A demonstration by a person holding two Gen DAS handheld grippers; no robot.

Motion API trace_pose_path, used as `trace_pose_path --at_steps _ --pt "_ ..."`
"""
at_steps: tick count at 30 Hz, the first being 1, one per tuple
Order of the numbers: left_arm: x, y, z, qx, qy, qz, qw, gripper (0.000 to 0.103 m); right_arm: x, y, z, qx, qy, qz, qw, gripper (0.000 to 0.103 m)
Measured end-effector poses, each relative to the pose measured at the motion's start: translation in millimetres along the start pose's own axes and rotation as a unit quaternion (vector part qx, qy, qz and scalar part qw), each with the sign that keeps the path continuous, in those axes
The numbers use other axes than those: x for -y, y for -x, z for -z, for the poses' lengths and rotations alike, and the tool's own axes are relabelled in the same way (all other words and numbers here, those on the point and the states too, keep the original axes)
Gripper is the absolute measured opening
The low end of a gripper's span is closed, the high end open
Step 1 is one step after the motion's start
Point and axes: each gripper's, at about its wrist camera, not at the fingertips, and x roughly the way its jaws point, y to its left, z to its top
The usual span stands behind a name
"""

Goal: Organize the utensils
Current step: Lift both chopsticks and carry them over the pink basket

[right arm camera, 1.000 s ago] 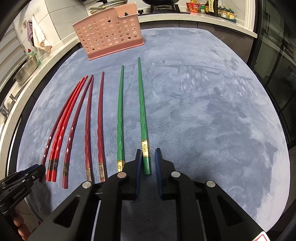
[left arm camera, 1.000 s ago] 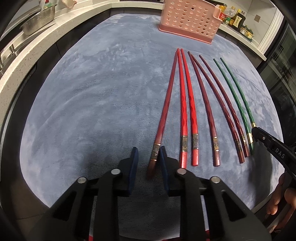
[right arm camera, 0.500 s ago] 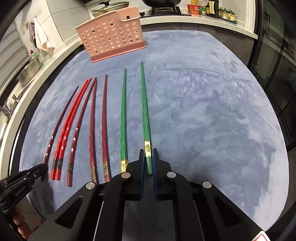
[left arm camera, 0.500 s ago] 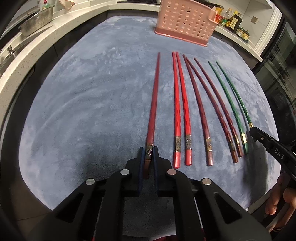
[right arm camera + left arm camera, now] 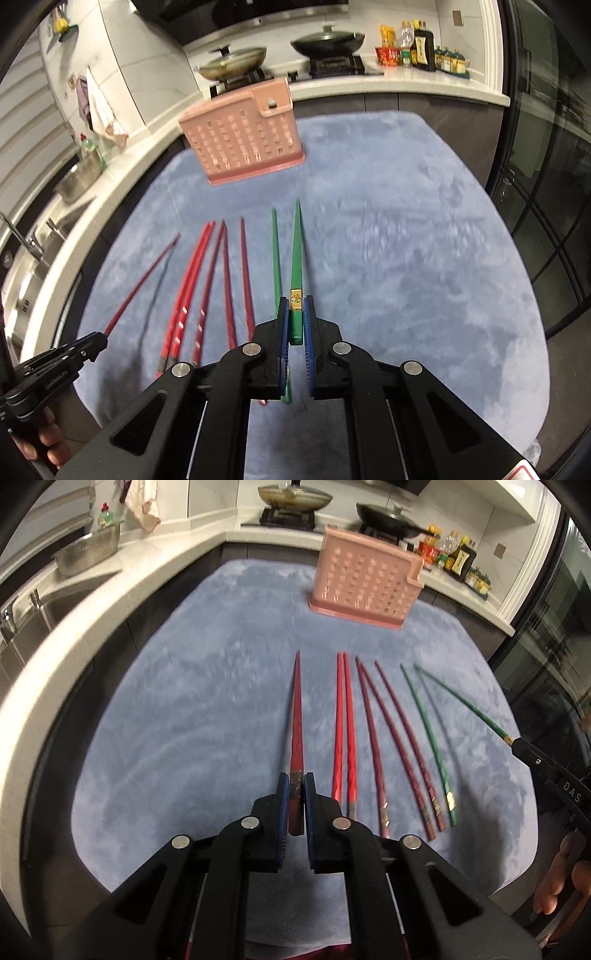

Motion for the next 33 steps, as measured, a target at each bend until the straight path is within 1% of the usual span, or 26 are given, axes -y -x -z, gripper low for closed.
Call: trace_pose_path --at_steps 6,10,14,19,23,27,29,33 --pt "1.4 23.9 -31.9 0.039 -0.003 0.003 0.9992 0.007 -4.9 22.9 -31.3 0.036 0.000 -0.007 0.999 0.007" --pt "4.0 38.4 -59.5 0.069 -0.007 0.003 0.9976 0.007 -7.2 34.2 -52.4 0.059 0.001 -0.011 0.998 0.007" --pt "5.3 49.7 -84.9 0.094 -0.009 0.003 0.9956 0.007 -8.1 38.9 -75.4 0.075 -0.002 -0.018 0.997 0.007" --pt "8.9 61.3 -124.7 0.125 -0.011 0.005 0.9921 0.007 -11.6 41.1 -102.5 0.095 -0.002 -0.022 0.995 0.007" --pt "14.4 69.7 -156.0 0.149 -0.015 0.002 0.9887 0.007 -13.6 40.6 -127.2 0.111 -0.004 -0.028 0.993 0.007" --pt "22.1 81.5 -193.4 0.183 -0.020 0.004 0.9830 0.007 -14.5 42.7 -151.7 0.131 -0.005 -0.030 0.991 0.007" --pt "25.2 86.8 -206.7 0.196 -0.022 0.007 0.9802 0.007 -16.1 45.6 -167.8 0.145 -0.007 -0.035 0.989 0.007" --pt "36.1 99.0 -243.2 0.229 -0.026 0.018 0.9729 0.007 -19.2 51.2 -206.2 0.175 -0.013 -0.053 0.983 0.007"
